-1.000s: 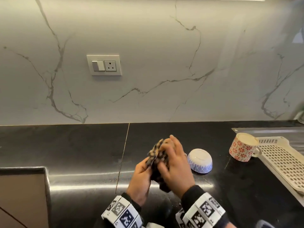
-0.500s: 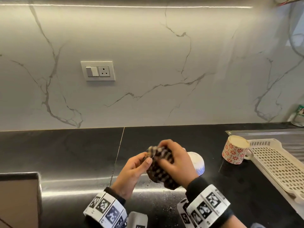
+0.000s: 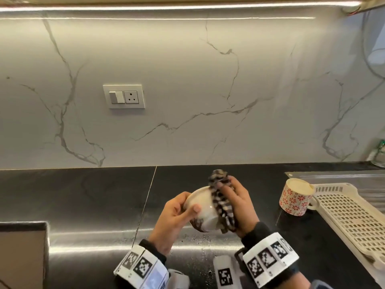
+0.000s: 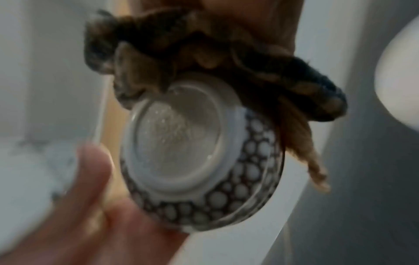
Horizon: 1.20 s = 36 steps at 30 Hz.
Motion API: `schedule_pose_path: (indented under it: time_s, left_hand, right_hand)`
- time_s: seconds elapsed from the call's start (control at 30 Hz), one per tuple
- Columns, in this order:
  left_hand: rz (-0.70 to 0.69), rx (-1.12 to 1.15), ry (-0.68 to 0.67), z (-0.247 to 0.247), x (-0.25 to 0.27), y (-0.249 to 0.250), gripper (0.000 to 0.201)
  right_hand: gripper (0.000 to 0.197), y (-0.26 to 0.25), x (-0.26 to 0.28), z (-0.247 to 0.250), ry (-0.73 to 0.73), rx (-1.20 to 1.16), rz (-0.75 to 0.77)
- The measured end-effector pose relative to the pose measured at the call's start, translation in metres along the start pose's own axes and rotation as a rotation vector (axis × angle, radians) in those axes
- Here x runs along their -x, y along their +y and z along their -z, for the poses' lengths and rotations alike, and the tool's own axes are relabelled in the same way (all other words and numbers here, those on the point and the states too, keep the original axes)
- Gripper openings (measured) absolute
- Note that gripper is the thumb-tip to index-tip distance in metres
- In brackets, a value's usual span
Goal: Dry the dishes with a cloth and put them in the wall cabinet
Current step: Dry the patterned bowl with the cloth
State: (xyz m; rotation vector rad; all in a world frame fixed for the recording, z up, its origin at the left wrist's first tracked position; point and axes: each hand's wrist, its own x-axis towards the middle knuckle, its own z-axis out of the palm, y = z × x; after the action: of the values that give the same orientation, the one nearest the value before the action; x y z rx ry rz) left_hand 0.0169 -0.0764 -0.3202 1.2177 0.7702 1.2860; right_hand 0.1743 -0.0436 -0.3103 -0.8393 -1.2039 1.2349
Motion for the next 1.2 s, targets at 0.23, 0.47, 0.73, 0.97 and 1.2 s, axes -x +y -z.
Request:
schedule_pose_path:
  time_s: [0.23,0.47,0.73,0.97,1.2]
  left_hand:
    - [0.048,0.092,-0.129,-0.002,-0.001,0.009,0.051]
    - [0.011,0.272,-0.020,-0.009,-0.003,0.003,0.070]
    - [0.031,0.359,-0.031,-0.018,-0.003,0.016,0.060]
    - [0.091,0.580,0.133,-0.053,-0.015,0.024,0.058]
    - [0.107,0.426,0.192,-0.058,-0.018,0.019,0.047]
  right_hand:
    - [0.046,-0.025,0.000,-0.012,-0.239,0.967,0.524]
    - [0.022,-0.026,-0.015,0.010,-0.193,-0.077,0.065]
    - [0.027,-0.046,-0.023,0.003,-0.182,0.035,0.218]
    - [0.112,0.000,0.001,-0.001,0.232,-0.261,0.118]
    - [0.071,0.031,0.021,0.001,0.199,0.729,0.614]
